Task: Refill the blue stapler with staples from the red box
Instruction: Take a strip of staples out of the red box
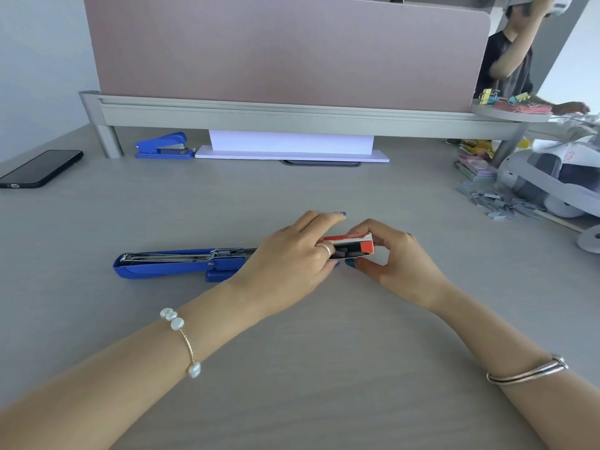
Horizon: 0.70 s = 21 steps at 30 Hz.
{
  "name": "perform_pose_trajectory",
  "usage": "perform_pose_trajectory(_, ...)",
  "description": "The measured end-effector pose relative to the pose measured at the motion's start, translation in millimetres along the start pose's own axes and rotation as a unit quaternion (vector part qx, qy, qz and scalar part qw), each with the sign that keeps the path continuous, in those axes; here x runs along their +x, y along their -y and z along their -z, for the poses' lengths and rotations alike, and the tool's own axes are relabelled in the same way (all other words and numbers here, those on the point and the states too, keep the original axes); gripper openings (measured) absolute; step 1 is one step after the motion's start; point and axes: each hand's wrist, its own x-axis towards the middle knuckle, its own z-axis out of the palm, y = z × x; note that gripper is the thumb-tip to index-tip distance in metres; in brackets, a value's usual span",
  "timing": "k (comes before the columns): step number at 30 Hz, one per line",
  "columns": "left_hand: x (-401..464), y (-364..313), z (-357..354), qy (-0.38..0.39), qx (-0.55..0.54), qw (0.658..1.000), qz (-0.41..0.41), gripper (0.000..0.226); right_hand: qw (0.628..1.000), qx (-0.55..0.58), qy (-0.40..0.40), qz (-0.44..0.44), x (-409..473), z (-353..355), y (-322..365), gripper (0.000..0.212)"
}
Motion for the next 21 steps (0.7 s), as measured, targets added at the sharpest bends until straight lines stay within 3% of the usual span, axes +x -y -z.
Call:
perform_pose_trajectory(4,0.5,-5.9,5.1,0.0,-0.011,1.0,0.009,0.012,1.0,0.001,0.001,-0.004,-0.7,0.1,1.0,0.022)
perform_pose_trajectory(16,7.8,-10.0,38.3,0.061,-0.193,0.963,0.176,0.01,1.0,-0.009,0.006,-0.002,0.3,0.0,-0.2,0.022)
perform_pose_trajectory(21,9.7,-11.7,51.5,0.054,-0.179,0.963,0.195,0.01,1.0,-0.012,0.006,-0.005,-0.3,0.4,-0.6,0.023)
